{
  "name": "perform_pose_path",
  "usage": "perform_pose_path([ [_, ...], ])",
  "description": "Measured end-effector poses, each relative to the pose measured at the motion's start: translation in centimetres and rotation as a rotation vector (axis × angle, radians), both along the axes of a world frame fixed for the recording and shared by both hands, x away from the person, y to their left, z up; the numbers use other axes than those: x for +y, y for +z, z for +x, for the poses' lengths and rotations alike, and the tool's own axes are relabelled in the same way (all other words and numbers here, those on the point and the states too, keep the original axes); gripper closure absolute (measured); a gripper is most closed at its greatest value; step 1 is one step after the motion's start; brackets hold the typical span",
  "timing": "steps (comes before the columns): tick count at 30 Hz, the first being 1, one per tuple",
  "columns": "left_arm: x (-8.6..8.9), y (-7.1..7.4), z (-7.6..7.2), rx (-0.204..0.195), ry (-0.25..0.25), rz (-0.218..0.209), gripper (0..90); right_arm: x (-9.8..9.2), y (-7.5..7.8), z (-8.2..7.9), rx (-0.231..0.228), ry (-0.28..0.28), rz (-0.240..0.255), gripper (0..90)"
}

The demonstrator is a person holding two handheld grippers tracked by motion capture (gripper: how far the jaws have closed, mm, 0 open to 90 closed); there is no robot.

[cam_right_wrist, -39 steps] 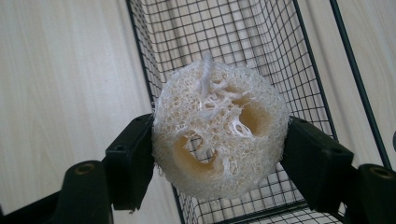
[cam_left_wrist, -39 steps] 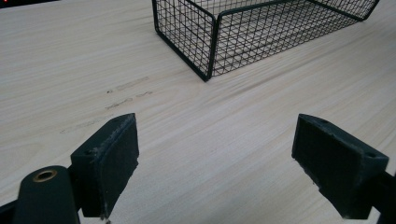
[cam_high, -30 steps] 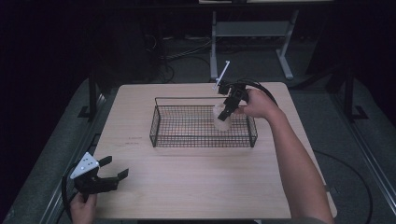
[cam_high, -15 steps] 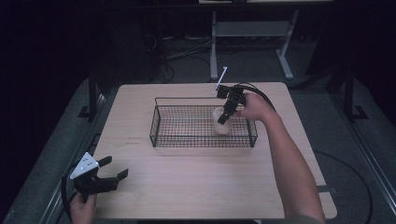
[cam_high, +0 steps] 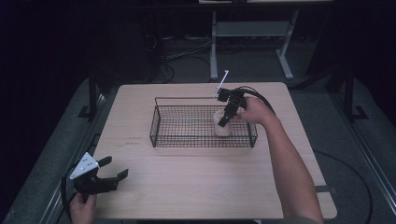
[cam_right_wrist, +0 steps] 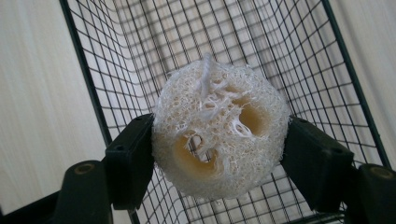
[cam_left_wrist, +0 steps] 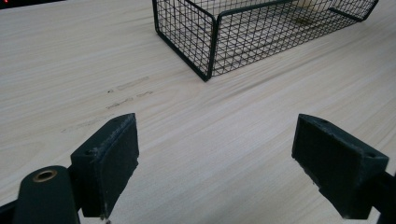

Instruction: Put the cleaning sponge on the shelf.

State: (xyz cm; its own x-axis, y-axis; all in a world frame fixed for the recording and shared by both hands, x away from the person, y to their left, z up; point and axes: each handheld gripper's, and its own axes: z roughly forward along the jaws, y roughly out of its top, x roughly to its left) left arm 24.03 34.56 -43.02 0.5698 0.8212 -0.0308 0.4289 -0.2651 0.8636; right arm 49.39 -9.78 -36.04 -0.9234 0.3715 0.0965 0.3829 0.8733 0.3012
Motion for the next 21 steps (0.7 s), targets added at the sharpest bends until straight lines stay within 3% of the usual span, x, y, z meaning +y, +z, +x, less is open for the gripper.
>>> perform_pose_path([
  [8, 0.0, 0.0, 0.0, 0.001, 0.000, 0.001, 13.9, -0.6, -0.9, -0.2, 0.011, -0.021, 0.027, 28.7],
  [21, -0.3, 0.0, 0.0, 0.003, -0.005, 0.005, 14.0, -1.1, -2.5, -0.4, 0.013, -0.034, 0.027, 28.6],
])
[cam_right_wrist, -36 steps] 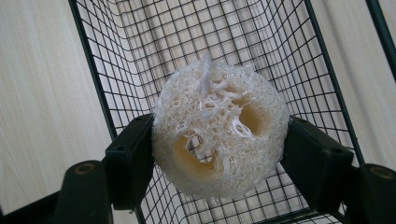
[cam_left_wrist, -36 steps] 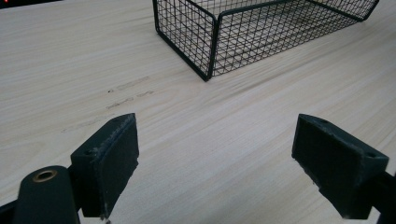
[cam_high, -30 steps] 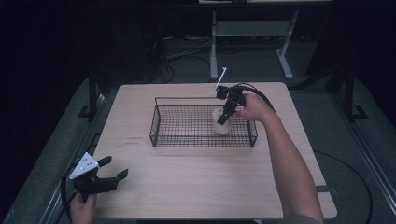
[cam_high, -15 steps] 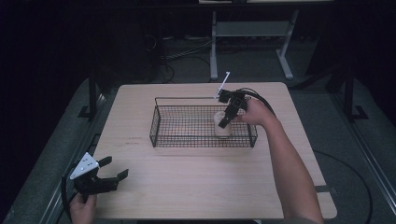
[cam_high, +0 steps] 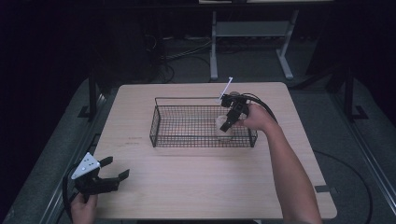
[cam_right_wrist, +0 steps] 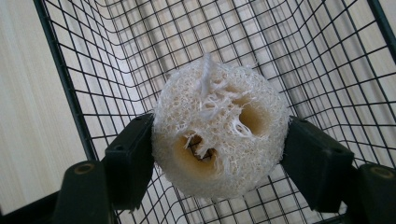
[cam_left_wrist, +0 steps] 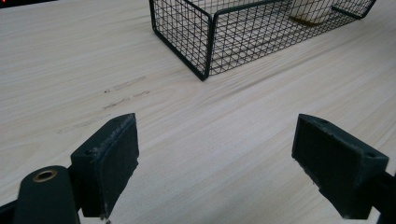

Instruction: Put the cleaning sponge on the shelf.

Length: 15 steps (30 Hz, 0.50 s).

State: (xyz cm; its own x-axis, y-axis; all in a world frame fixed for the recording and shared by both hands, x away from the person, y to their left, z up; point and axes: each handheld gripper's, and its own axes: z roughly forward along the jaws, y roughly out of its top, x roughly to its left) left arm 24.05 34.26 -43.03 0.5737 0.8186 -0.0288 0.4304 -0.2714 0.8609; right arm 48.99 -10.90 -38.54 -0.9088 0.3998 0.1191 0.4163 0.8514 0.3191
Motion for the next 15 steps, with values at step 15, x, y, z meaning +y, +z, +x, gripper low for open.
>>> perform_pose_path([
  [15, 0.07, -0.02, 0.03, 0.002, 0.004, -0.001, 13.9, 0.12, -0.11, -0.03, -0.013, -0.005, -0.007, 26.2],
])
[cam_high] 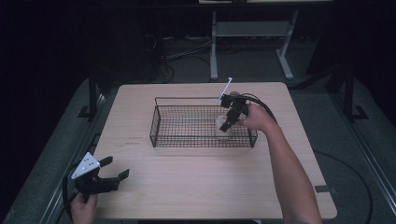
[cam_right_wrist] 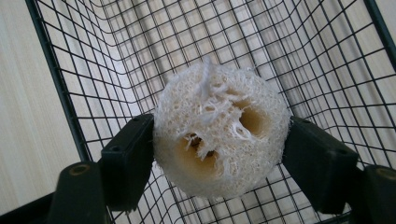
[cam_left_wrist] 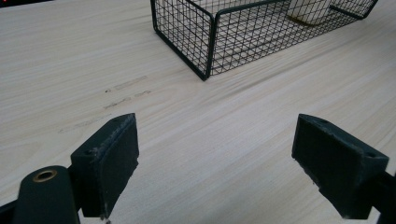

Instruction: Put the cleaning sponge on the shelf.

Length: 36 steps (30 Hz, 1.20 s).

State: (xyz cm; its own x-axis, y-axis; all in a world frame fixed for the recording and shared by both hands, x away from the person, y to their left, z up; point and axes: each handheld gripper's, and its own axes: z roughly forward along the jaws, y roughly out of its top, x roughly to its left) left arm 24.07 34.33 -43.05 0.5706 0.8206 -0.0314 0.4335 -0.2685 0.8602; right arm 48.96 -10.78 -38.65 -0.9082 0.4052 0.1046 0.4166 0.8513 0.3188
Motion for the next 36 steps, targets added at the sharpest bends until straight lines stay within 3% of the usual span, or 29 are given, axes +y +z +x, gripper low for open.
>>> perform_pose_path([
  [13, 0.1, 0.0, -0.1, -0.005, 0.001, -0.003, 13.9, -0.4, 1.2, -0.3, -0.028, -0.016, 0.018, 20.5],
  [36, 0.2, 0.0, -0.2, -0.004, 0.002, -0.010, 13.9, -1.8, 4.5, -2.2, -0.083, -0.020, 0.045, 18.9],
])
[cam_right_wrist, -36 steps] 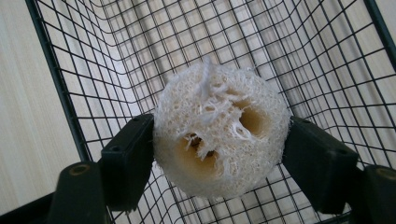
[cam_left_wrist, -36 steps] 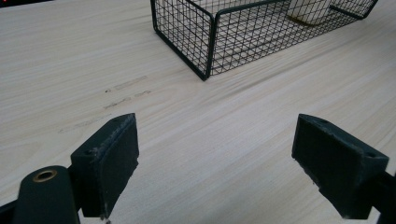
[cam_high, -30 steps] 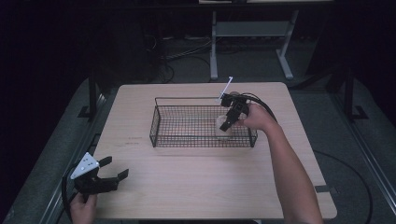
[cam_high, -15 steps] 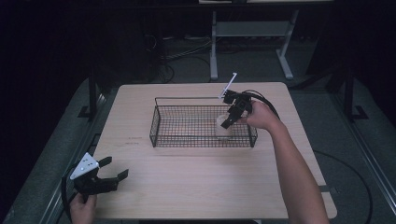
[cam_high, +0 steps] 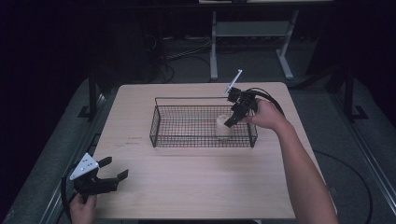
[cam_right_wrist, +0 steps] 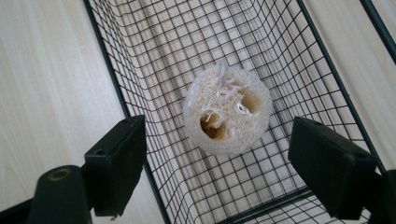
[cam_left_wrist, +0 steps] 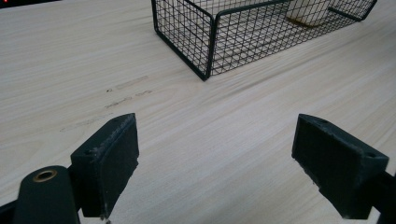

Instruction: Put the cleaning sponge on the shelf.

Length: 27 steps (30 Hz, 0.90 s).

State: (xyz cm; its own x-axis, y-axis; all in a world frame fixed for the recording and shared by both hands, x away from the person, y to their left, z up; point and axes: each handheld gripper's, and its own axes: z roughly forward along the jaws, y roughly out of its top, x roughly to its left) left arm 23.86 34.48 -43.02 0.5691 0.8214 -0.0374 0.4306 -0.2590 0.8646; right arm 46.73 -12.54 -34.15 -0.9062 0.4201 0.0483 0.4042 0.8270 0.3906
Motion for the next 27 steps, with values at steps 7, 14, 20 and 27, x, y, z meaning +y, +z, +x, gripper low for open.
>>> perform_pose_path([
  [7, 0.0, 0.1, -0.1, -0.001, -0.001, 0.002, 13.9, -0.2, 0.7, -0.7, -0.004, 0.015, -0.001, 18.9],
  [14, 0.1, 0.1, -0.1, -0.002, 0.000, 0.005, 13.9, -0.1, 1.2, -1.4, -0.012, 0.032, -0.009, 18.9],
  [20, 0.1, 0.1, -0.2, -0.003, 0.000, 0.005, 13.9, -0.1, 1.6, -2.1, -0.022, 0.039, -0.012, 18.9],
  [27, 0.0, 0.1, -0.2, -0.003, -0.002, 0.007, 13.9, -0.5, 1.7, -2.9, -0.022, 0.045, -0.004, 19.1],
])
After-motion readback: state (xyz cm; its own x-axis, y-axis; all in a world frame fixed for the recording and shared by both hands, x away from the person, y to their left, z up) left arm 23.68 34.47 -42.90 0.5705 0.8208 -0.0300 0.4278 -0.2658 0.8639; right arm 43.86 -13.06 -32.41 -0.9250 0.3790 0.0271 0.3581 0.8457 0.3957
